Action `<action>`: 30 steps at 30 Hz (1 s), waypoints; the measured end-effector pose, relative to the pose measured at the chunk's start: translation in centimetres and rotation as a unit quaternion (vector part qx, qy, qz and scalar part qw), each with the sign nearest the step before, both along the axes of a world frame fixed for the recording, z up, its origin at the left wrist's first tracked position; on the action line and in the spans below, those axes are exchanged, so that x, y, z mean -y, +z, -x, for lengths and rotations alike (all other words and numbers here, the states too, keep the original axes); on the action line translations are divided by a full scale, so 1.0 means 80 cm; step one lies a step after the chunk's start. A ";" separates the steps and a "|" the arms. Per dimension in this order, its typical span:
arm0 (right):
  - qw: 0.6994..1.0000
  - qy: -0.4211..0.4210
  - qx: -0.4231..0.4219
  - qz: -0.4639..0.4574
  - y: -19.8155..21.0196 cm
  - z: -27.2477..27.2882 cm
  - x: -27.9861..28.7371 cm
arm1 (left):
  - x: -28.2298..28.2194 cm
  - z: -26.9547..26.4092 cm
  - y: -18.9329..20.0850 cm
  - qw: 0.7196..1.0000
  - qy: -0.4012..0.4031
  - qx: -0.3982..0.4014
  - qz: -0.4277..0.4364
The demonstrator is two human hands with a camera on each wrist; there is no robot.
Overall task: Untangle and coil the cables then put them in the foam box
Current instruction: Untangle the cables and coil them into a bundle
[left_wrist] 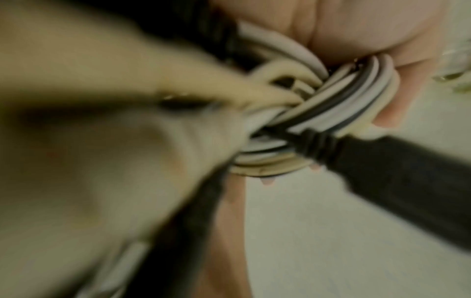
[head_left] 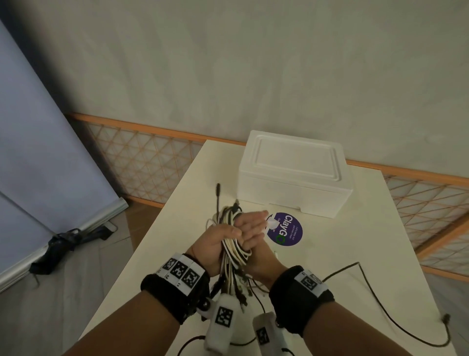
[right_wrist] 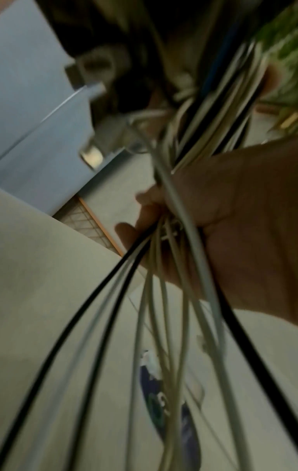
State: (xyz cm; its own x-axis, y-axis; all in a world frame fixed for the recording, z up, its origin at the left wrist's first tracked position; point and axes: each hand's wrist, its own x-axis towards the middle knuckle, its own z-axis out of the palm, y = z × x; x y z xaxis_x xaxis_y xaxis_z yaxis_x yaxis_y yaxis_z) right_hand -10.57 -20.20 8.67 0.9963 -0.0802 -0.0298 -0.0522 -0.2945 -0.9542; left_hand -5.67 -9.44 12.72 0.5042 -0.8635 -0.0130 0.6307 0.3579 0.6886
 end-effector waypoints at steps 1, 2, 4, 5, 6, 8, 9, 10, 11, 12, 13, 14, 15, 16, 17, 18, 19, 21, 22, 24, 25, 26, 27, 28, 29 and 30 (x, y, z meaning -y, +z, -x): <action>0.999 0.019 0.010 0.047 0.003 0.000 -0.005 | 0.002 -0.002 -0.002 0.999 0.027 -0.022 0.000; 0.999 0.033 -0.003 0.040 0.002 0.002 -0.005 | 0.003 -0.004 -0.004 0.998 0.051 -0.043 -0.001; 0.993 0.053 -0.005 0.104 -0.001 0.004 -0.002 | 0.006 -0.006 -0.008 0.994 0.080 -0.069 -0.008; 0.987 0.067 0.016 0.144 -0.001 0.002 -0.002 | 0.006 -0.006 -0.010 0.993 0.090 -0.076 -0.012; 0.984 0.071 0.005 0.166 0.001 0.004 -0.001 | 0.006 -0.005 -0.012 0.991 0.104 -0.082 -0.017; 0.966 0.101 0.007 0.237 0.008 0.008 -0.004 | 0.009 -0.007 -0.016 0.987 0.137 -0.081 -0.035; 0.962 0.131 -0.012 0.240 0.009 0.009 -0.006 | 0.009 -0.008 -0.017 0.985 0.149 -0.073 -0.049; 0.955 0.162 -0.014 0.246 0.007 0.011 -0.008 | 0.010 -0.009 -0.019 0.983 0.156 -0.066 -0.064; 0.947 0.184 -0.033 0.262 0.009 0.010 -0.011 | 0.011 -0.010 -0.022 0.982 0.162 -0.061 -0.078; 0.936 0.208 -0.035 0.283 0.009 0.011 -0.009 | 0.010 -0.012 -0.026 0.980 0.168 -0.059 -0.088; 0.927 0.217 -0.038 0.302 0.012 0.011 -0.010 | 0.009 -0.015 -0.031 0.977 0.177 -0.060 -0.099; 0.904 0.252 -0.030 0.345 0.015 0.013 -0.009 | 0.007 -0.018 -0.035 0.974 0.188 -0.060 -0.110; 0.868 0.292 -0.058 0.398 0.007 0.016 -0.006 | 0.005 -0.021 -0.039 0.971 0.195 -0.060 -0.127; 0.836 0.316 -0.072 0.443 0.004 0.018 -0.003 | 0.003 -0.023 -0.043 0.967 0.201 -0.053 -0.147; 0.809 0.295 -0.048 0.506 0.000 0.018 0.003 | 0.002 -0.025 -0.045 0.962 0.207 -0.035 -0.173; 0.790 0.256 -0.023 0.557 0.000 0.016 0.006 | -0.001 -0.026 -0.047 0.955 0.215 -0.004 -0.207; 0.789 0.251 -0.031 0.560 0.010 0.015 0.006 | -0.004 -0.026 -0.048 0.945 0.217 0.035 -0.242; 0.809 0.217 -0.026 0.546 0.024 0.012 0.010 | -0.010 -0.023 -0.051 0.929 0.206 0.106 -0.290; 0.812 0.216 -0.015 0.542 0.021 0.010 0.014 | -0.012 -0.021 -0.053 0.924 0.199 0.120 -0.302; 0.829 0.214 -0.021 0.516 0.030 0.008 0.015 | -0.010 -0.020 -0.051 0.926 0.200 0.108 -0.302; 0.839 0.211 -0.029 0.501 0.029 0.008 0.014 | -0.008 -0.021 -0.048 0.930 0.211 0.082 -0.289; 0.845 0.210 -0.037 0.490 0.028 0.007 0.016 | -0.006 -0.024 -0.046 0.938 0.222 0.043 -0.262; 0.850 0.210 -0.049 0.481 0.028 0.007 0.018 | -0.007 -0.028 -0.043 0.949 0.225 0.000 -0.221; 0.854 0.208 -0.059 0.473 0.029 0.008 0.020 | -0.009 -0.032 -0.040 0.959 0.220 -0.041 -0.174; 0.861 0.199 -0.064 0.464 0.029 0.010 0.023 | -0.012 -0.035 -0.035 0.966 0.212 -0.070 -0.129; 0.867 0.190 -0.067 0.456 0.028 0.012 0.027 | -0.016 -0.038 -0.031 0.970 0.206 -0.086 -0.093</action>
